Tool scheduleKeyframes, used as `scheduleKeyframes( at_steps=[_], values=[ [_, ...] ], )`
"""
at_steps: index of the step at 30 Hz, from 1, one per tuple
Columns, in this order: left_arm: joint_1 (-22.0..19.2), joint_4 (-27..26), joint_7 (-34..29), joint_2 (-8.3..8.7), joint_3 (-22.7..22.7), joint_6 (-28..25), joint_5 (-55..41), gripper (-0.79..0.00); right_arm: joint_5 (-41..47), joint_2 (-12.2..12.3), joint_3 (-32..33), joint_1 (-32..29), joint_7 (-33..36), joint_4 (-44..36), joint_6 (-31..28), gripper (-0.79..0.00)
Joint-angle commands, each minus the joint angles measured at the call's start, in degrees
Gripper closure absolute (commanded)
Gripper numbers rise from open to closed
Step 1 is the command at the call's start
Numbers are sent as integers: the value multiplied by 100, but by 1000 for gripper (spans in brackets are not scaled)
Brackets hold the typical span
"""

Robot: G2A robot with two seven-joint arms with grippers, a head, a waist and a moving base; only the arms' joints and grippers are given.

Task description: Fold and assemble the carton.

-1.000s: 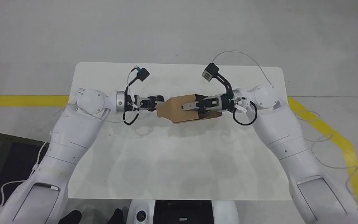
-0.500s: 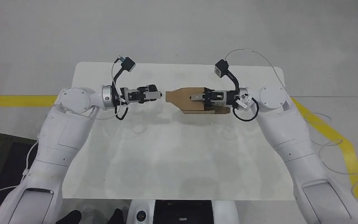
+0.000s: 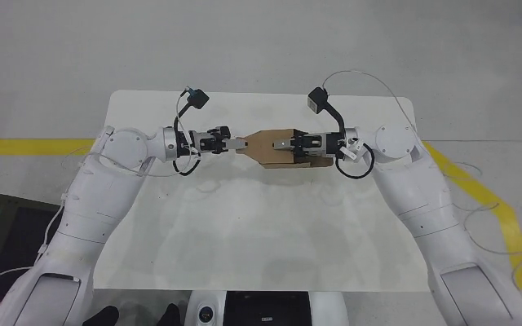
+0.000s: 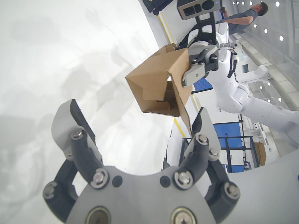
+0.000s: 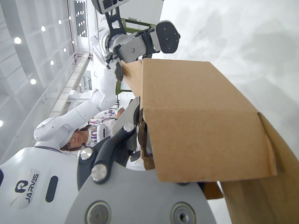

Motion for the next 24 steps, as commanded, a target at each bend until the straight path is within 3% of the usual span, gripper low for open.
scheduleKeyframes(
  at_steps=[1,24],
  values=[
    [-13,63,37,0,12,-7,77,-785,28,9,31,-17,7,-25,-10,0],
    [-126,361,49,-62,227,-114,-80,-785,676,-96,-206,107,183,36,-230,0]
  ],
)
